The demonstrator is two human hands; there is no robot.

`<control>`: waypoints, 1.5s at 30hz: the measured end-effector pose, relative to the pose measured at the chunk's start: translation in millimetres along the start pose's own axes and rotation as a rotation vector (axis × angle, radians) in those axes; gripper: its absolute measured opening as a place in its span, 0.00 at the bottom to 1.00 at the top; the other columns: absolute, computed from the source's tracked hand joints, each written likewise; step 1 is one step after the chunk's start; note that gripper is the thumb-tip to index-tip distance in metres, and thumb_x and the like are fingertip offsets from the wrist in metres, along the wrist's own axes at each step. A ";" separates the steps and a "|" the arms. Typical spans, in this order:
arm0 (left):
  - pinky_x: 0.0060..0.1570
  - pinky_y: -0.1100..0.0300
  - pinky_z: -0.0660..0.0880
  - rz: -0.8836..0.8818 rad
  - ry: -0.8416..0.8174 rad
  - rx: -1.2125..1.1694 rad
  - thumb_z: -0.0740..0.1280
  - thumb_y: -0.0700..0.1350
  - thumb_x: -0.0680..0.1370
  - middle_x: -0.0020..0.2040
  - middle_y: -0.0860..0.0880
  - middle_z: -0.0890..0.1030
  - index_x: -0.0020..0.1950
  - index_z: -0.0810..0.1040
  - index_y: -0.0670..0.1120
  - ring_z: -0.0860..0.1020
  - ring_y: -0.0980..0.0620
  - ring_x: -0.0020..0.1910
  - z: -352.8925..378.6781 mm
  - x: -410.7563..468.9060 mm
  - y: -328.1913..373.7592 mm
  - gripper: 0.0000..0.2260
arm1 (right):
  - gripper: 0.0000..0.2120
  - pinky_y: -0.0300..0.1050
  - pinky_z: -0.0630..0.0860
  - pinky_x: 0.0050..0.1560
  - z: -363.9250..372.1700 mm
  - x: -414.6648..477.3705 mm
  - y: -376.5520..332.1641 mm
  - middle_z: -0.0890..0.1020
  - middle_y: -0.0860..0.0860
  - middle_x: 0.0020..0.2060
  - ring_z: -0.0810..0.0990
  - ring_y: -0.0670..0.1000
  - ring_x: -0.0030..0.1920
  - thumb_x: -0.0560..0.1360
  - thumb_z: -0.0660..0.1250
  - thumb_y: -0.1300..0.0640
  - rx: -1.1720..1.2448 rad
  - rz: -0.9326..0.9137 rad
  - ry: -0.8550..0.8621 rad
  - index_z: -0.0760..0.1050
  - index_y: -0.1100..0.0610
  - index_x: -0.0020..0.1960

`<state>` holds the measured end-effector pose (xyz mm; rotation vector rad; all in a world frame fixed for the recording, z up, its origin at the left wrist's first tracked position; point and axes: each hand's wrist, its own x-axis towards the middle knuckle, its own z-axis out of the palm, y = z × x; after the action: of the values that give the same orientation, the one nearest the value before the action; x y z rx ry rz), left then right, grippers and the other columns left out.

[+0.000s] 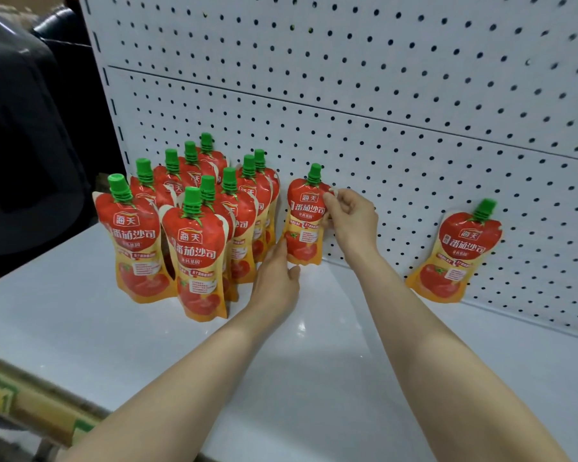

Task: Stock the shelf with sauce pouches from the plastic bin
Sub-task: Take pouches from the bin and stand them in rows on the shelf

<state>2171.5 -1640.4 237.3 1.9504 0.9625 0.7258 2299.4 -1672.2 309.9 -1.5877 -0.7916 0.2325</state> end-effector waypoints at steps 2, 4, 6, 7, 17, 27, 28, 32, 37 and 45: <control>0.72 0.52 0.63 -0.004 -0.006 0.010 0.60 0.41 0.81 0.76 0.51 0.61 0.78 0.56 0.50 0.63 0.50 0.74 -0.2 0.8 -0.5 0.26 | 0.10 0.59 0.83 0.46 -1.0 1.4 0.9 0.85 0.55 0.38 0.82 0.50 0.37 0.79 0.67 0.55 -0.002 -0.004 -0.009 0.78 0.61 0.45; 0.72 0.51 0.64 -0.013 -0.018 -0.001 0.60 0.42 0.81 0.76 0.51 0.61 0.78 0.56 0.50 0.63 0.50 0.74 -0.4 0.9 -0.2 0.27 | 0.09 0.58 0.83 0.47 -2.5 1.5 1.4 0.85 0.53 0.39 0.84 0.51 0.40 0.79 0.66 0.54 -0.033 -0.016 -0.024 0.79 0.60 0.48; 0.72 0.51 0.63 -0.012 -0.034 -0.012 0.61 0.41 0.81 0.77 0.52 0.61 0.78 0.56 0.51 0.62 0.50 0.74 -1.6 0.7 0.5 0.27 | 0.08 0.58 0.83 0.48 -4.9 0.2 1.5 0.86 0.49 0.40 0.85 0.50 0.43 0.79 0.66 0.51 -0.087 -0.048 -0.046 0.80 0.55 0.49; 0.73 0.51 0.62 -0.004 -0.045 -0.006 0.61 0.42 0.81 0.77 0.51 0.60 0.78 0.56 0.50 0.61 0.50 0.75 -3.2 0.2 1.1 0.27 | 0.07 0.57 0.82 0.49 -6.9 -1.3 0.2 0.86 0.48 0.40 0.85 0.50 0.44 0.78 0.66 0.50 -0.129 -0.068 -0.054 0.80 0.52 0.50; 0.49 0.66 0.71 0.178 -0.152 -0.126 0.63 0.44 0.80 0.63 0.50 0.76 0.70 0.70 0.48 0.75 0.54 0.58 -44.6 -65.0 27.2 0.17 | 0.17 0.50 0.78 0.57 -65.2 -106.1 -28.2 0.83 0.49 0.53 0.81 0.48 0.51 0.80 0.64 0.49 -0.542 -0.132 0.084 0.74 0.53 0.66; 0.55 0.48 0.78 0.384 -0.516 -0.429 0.64 0.45 0.76 0.49 0.54 0.83 0.55 0.78 0.55 0.81 0.53 0.50 -51.9 -240.9 24.3 0.10 | 0.11 0.35 0.69 0.48 -141.0 -387.1 -25.2 0.83 0.44 0.48 0.79 0.43 0.46 0.81 0.63 0.54 -0.694 -0.046 0.507 0.79 0.54 0.61; 0.56 0.49 0.78 0.387 -0.566 -0.445 0.64 0.44 0.76 0.49 0.54 0.83 0.56 0.78 0.54 0.81 0.53 0.51 -45.9 -258.8 22.8 0.10 | 0.11 0.35 0.70 0.49 -148.7 -416.4 -18.2 0.83 0.45 0.50 0.79 0.43 0.48 0.81 0.63 0.54 -0.708 -0.023 0.561 0.80 0.54 0.60; 0.55 0.53 0.78 0.392 -0.743 -0.453 0.64 0.41 0.78 0.50 0.52 0.83 0.57 0.78 0.51 0.81 0.52 0.51 -9.5 -325.5 13.2 0.10 | 0.10 0.29 0.71 0.52 -175.6 -527.3 23.3 0.83 0.45 0.51 0.80 0.41 0.51 0.81 0.64 0.56 -0.694 0.173 0.726 0.81 0.54 0.59; 0.52 0.59 0.77 0.323 -0.985 -0.314 0.65 0.38 0.79 0.50 0.53 0.82 0.57 0.78 0.54 0.80 0.55 0.50 64.2 -401.4 -17.1 0.12 | 0.10 0.43 0.77 0.52 -207.0 -645.8 97.3 0.85 0.46 0.52 0.81 0.47 0.51 0.81 0.64 0.54 -0.643 0.576 0.787 0.80 0.52 0.60; 0.62 0.53 0.73 0.085 -1.263 0.037 0.65 0.44 0.79 0.63 0.52 0.78 0.67 0.73 0.51 0.76 0.55 0.61 235.2 -511.2 -87.5 0.16 | 0.13 0.49 0.73 0.47 -309.5 -732.1 233.2 0.84 0.56 0.54 0.81 0.61 0.53 0.80 0.63 0.58 -0.686 1.001 0.584 0.76 0.57 0.64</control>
<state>2043.2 -2131.0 -21.7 1.9492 0.0942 -0.5126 2015.6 -2356.2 -61.2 -2.4426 0.4955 0.1909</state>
